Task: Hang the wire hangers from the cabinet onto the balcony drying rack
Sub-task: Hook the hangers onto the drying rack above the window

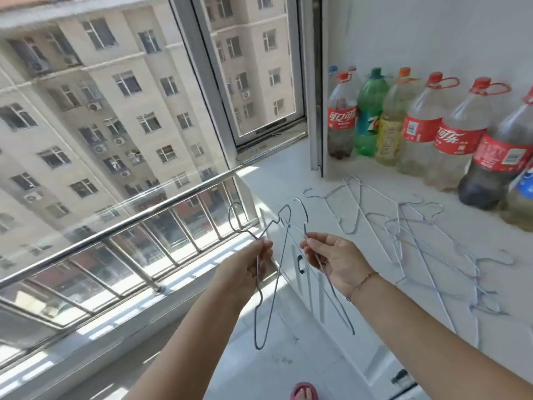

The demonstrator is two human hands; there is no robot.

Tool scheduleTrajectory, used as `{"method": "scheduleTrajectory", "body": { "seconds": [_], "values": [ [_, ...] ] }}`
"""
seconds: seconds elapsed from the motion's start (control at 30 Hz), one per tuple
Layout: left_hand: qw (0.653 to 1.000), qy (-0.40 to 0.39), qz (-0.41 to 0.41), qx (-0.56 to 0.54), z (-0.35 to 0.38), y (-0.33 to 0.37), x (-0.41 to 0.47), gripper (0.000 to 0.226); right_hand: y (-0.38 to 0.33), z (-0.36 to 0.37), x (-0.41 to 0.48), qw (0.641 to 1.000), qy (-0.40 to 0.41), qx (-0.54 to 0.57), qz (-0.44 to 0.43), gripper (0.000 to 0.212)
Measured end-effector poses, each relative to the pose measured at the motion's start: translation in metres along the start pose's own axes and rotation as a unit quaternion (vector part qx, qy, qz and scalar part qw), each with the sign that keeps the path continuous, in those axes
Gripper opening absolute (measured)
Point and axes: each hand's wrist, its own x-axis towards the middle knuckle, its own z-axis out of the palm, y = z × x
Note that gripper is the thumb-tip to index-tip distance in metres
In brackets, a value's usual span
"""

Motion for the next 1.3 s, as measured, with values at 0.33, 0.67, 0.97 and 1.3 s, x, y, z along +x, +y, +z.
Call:
{"method": "scheduleTrajectory", "body": {
  "seconds": [0.33,0.67,0.97,1.3],
  "values": [
    [0.978,0.113,0.131,-0.119,-0.109,0.045,-0.149,0.009,0.025,0.136,-0.069,0.979,-0.187,-0.019,0.072,0.010],
    [0.945,0.124,0.270,-0.136,-0.205,0.126,-0.281,0.014,0.038,0.295,-0.138,0.944,-0.321,-0.025,0.077,0.009],
    [0.921,0.205,0.328,-0.057,-0.295,0.225,-0.359,0.009,0.051,0.448,-0.191,0.923,-0.378,-0.049,0.047,0.008],
    [0.885,0.206,0.402,-0.114,-0.393,0.347,-0.402,0.012,0.043,0.608,-0.231,0.913,-0.401,-0.059,0.039,0.022]
  ]
}}
